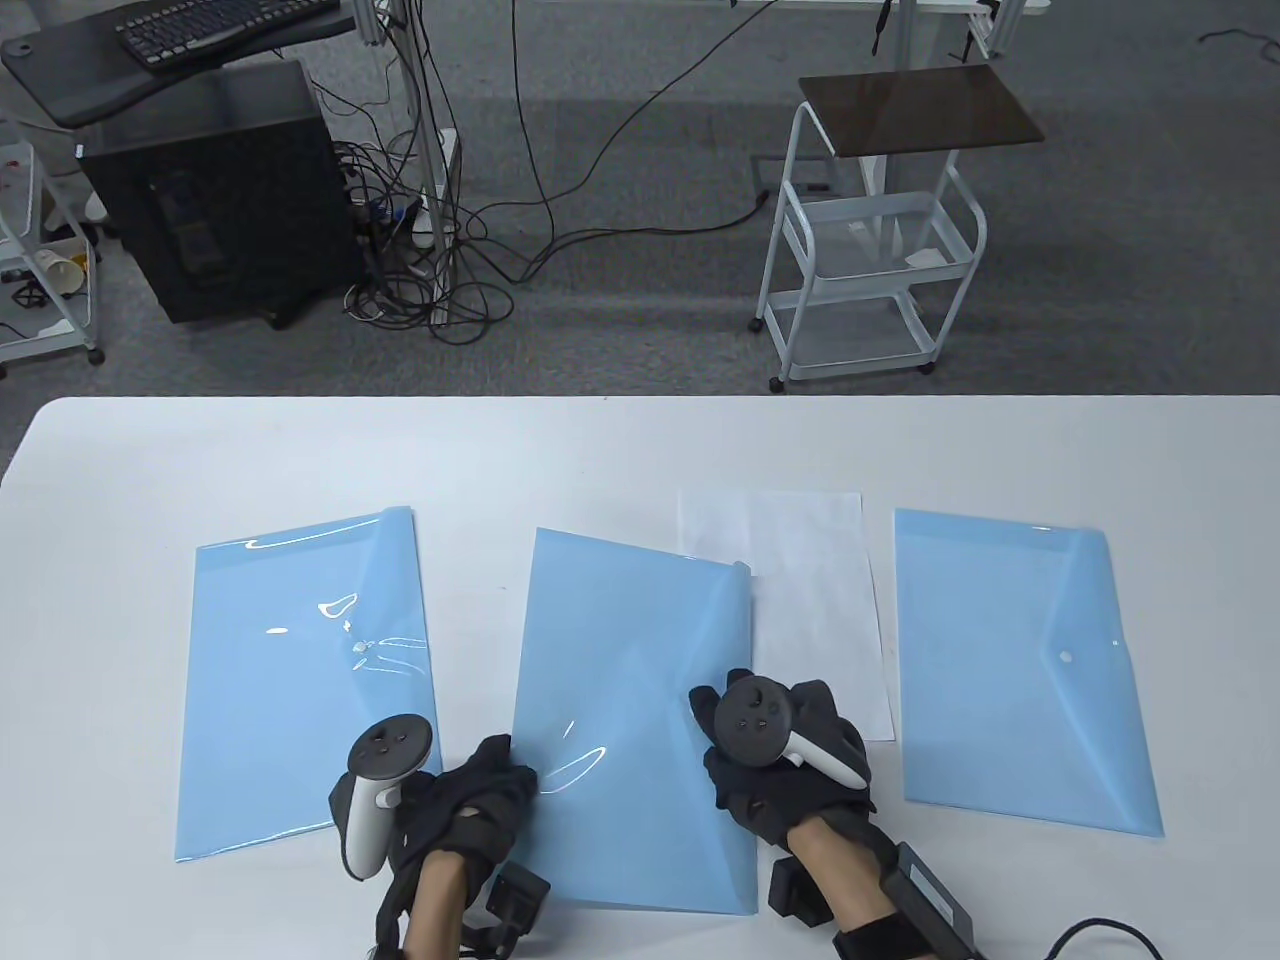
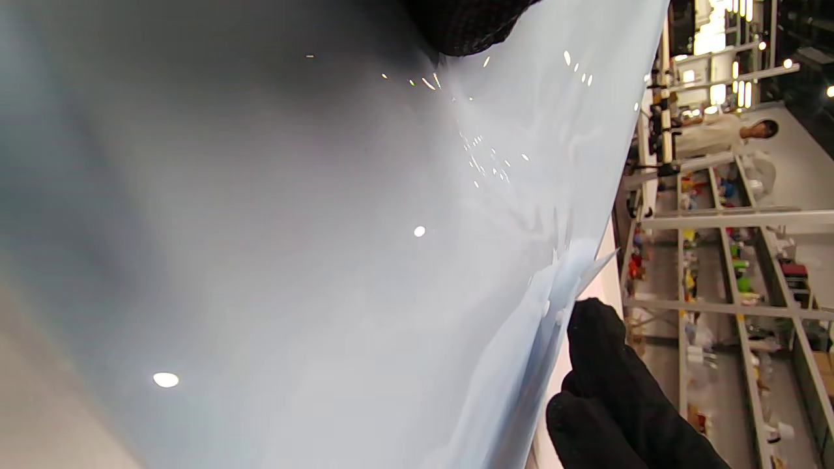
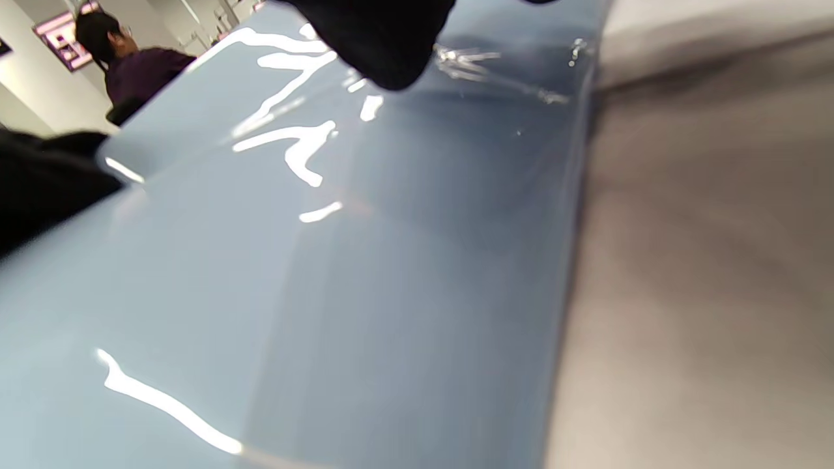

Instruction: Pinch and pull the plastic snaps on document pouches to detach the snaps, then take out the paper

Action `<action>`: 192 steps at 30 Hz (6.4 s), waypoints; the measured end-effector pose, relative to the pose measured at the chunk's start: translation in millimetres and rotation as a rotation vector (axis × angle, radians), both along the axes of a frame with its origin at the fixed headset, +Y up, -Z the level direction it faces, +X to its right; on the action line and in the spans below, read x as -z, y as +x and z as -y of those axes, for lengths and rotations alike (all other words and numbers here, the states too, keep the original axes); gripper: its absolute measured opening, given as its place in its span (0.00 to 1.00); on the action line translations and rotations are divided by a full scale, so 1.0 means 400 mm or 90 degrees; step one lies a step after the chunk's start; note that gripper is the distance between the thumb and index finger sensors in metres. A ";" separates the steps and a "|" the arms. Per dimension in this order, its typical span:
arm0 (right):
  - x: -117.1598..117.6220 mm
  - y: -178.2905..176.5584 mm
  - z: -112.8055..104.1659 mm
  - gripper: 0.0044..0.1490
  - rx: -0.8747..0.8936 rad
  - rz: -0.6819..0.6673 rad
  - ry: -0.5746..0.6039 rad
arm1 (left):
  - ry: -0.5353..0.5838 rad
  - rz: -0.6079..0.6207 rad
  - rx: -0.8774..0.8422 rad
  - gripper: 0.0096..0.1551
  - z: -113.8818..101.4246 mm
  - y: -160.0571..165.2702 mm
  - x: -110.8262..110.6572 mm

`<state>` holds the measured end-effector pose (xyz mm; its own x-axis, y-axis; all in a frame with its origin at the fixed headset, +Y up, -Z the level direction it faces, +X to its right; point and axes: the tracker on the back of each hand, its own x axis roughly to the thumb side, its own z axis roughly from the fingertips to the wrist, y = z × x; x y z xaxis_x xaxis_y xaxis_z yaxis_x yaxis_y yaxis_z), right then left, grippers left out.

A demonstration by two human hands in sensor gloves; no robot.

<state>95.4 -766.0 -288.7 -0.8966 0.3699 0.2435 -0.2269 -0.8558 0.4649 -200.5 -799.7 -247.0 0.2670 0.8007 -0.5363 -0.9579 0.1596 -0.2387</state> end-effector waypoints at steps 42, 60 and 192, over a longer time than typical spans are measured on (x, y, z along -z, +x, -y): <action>-0.016 0.179 -0.168 0.52 0.073 0.162 0.229 | 0.018 0.006 0.026 0.25 -0.015 -0.001 0.003; -0.013 0.285 -0.103 0.57 0.063 0.224 0.252 | 0.088 -0.048 -0.035 0.25 -0.085 -0.059 0.011; 0.144 0.851 0.038 0.64 -0.105 0.723 -0.046 | 0.226 0.108 0.471 0.59 -0.149 0.017 0.082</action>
